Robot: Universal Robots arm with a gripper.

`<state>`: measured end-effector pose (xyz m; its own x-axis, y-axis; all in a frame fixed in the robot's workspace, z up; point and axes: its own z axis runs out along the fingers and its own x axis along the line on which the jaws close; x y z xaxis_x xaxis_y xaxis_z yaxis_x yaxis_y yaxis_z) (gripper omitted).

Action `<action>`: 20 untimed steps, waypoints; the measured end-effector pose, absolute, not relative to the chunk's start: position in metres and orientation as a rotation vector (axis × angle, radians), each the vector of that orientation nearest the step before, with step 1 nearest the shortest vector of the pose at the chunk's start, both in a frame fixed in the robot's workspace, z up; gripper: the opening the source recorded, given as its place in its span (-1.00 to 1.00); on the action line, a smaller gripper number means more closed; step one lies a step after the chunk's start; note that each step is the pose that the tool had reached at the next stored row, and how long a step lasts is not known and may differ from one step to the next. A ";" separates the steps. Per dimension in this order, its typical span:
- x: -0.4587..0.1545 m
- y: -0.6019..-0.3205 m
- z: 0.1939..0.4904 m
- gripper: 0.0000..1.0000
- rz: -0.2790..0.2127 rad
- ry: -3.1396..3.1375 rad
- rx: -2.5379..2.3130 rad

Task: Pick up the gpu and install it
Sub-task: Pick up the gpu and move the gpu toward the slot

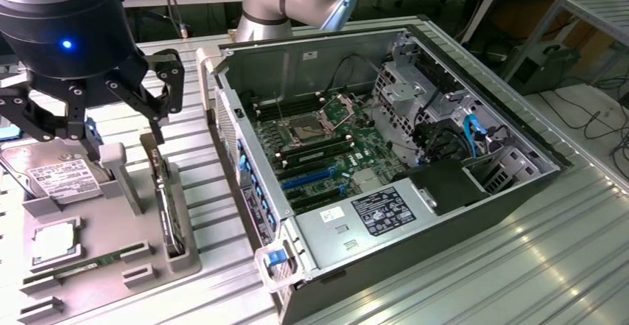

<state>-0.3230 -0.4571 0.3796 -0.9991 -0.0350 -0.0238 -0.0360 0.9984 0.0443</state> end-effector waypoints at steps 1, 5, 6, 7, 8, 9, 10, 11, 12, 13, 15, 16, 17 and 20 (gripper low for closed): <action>-0.323 -0.457 0.380 0.33 0.070 3.117 -0.055; -0.323 -0.458 0.379 0.33 0.070 3.117 -0.055; -0.323 -0.458 0.379 0.33 0.070 3.117 -0.056; -0.323 -0.458 0.379 0.33 0.070 3.117 -0.056; -0.323 -0.459 0.378 0.33 0.070 3.117 -0.056; -0.323 -0.459 0.378 0.33 0.070 3.117 -0.055; -0.323 -0.460 0.378 0.33 0.070 3.117 -0.055; -0.323 -0.460 0.377 0.33 0.070 3.117 -0.055; -0.323 -0.461 0.377 0.33 0.070 3.117 -0.055; -0.323 -0.461 0.376 0.33 0.070 3.117 -0.055; -0.323 -0.462 0.375 0.33 0.070 3.117 -0.055; -0.323 -0.462 0.374 0.33 0.070 3.117 -0.055; -0.323 -0.462 0.373 0.33 0.070 3.117 -0.055; -0.323 -0.462 0.371 0.33 0.070 3.117 -0.055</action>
<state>-0.3230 -0.4624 0.3705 -0.9991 -0.0350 -0.0237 -0.0360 0.9984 0.0443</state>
